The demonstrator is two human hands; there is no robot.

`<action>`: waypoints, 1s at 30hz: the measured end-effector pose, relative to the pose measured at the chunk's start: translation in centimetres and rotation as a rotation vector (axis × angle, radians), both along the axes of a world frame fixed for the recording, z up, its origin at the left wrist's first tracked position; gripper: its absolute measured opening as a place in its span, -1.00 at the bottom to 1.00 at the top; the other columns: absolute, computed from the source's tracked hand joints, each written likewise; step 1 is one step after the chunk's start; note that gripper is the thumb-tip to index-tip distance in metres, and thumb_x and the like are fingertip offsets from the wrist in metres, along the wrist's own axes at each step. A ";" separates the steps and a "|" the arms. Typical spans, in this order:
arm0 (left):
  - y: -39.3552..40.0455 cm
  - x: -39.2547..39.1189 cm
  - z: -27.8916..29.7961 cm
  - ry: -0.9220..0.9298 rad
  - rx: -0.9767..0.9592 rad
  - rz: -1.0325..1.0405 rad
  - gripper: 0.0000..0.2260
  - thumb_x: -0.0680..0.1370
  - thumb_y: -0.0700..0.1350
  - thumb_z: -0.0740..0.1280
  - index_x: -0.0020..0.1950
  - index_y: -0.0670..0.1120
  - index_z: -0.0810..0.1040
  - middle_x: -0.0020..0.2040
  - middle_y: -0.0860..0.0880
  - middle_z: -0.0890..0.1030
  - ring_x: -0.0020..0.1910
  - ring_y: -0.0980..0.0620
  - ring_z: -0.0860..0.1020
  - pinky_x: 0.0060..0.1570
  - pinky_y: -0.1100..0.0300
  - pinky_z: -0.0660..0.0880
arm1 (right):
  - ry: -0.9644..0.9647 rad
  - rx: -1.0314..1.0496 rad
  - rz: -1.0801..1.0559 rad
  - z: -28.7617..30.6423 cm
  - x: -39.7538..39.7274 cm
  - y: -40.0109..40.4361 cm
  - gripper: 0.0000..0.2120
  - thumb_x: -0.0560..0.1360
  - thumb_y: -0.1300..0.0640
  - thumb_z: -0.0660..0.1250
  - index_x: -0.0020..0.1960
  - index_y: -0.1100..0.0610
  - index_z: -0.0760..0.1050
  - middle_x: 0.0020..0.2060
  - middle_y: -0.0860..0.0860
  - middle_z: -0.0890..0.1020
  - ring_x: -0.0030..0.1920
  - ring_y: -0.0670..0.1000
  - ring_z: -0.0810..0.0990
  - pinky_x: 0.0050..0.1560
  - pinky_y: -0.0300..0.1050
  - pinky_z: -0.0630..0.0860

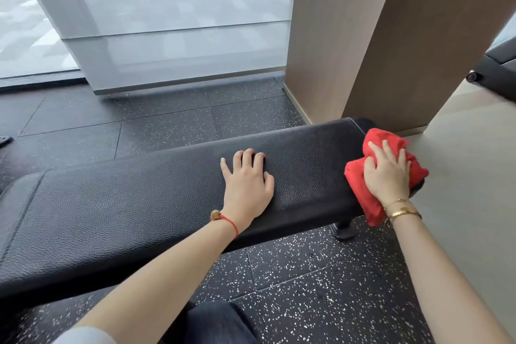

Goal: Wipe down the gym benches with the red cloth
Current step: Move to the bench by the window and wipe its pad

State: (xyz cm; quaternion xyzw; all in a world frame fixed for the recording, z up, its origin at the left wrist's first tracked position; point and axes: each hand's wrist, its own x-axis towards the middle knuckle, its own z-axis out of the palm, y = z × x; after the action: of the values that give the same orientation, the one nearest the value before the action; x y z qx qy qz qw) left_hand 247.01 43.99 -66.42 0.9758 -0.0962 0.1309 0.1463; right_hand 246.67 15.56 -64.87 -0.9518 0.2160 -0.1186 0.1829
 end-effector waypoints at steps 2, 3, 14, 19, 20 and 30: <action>0.0 0.0 0.0 0.006 0.008 0.001 -0.63 0.56 0.01 0.11 0.34 -0.03 0.37 0.38 -0.04 0.37 0.40 -0.09 0.26 0.44 -0.31 0.08 | 0.028 0.013 -0.040 0.5 1.6 -1.0 -0.55 0.60 0.10 0.06 0.49 0.00 0.27 0.55 0.06 0.17 0.54 0.26 -0.01 0.53 0.22 -0.11; -0.1 -0.1 0.0 0.011 0.013 0.002 -0.63 0.56 0.01 0.10 0.34 -0.03 0.37 0.38 -0.05 0.36 0.40 -0.09 0.26 0.44 -0.31 0.08 | 0.042 0.024 -0.035 0.7 2.5 -1.2 -0.55 0.61 0.10 0.05 0.49 0.01 0.27 0.55 0.06 0.16 0.54 0.26 -0.02 0.53 0.21 -0.12; -0.2 -0.1 0.3 0.016 -0.023 0.011 -0.65 0.54 0.01 0.13 0.31 -0.01 0.39 0.36 -0.03 0.38 0.40 -0.08 0.26 0.44 -0.31 0.08 | 0.122 0.012 0.360 1.0 8.7 5.0 -0.57 0.62 0.08 0.03 0.49 -0.05 0.26 0.55 -0.01 0.15 0.56 0.17 -0.02 0.55 0.13 -0.13; 0.0 -0.1 0.3 0.015 -0.049 0.002 -0.66 0.53 0.01 0.15 0.29 0.00 0.42 0.34 0.00 0.41 0.39 -0.07 0.28 0.45 -0.27 0.07 | 0.024 0.043 0.614 0.2 3.6 8.4 -0.58 0.61 0.12 0.10 0.46 -0.05 0.33 0.53 -0.05 0.21 0.56 0.11 0.00 0.56 0.08 -0.13; 0.1 -0.1 0.3 0.013 -0.051 0.001 -0.66 0.54 0.01 0.15 0.29 0.00 0.42 0.34 0.00 0.41 0.39 -0.06 0.28 0.45 -0.27 0.07 | -0.002 0.050 0.632 -0.1 2.2 8.2 -0.58 0.61 0.12 0.11 0.45 -0.06 0.34 0.52 -0.07 0.22 0.56 0.09 0.00 0.56 0.07 -0.11; 0.4 -0.3 0.7 0.043 -0.077 -0.020 -0.66 0.55 -0.01 0.15 0.32 -0.01 0.42 0.38 0.00 0.39 0.41 -0.05 0.27 0.47 -0.26 0.07 | 0.044 0.007 0.240 0.6 3.6 3.9 -0.57 0.61 0.12 0.07 0.48 0.00 0.30 0.54 0.01 0.18 0.55 0.19 -0.01 0.54 0.15 -0.13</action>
State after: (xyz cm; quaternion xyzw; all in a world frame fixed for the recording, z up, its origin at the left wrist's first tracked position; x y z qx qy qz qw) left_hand 246.74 44.39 -65.70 0.9711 -0.0977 0.1120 0.1869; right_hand 250.24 19.49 -64.26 -0.9725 0.1048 -0.0743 0.1941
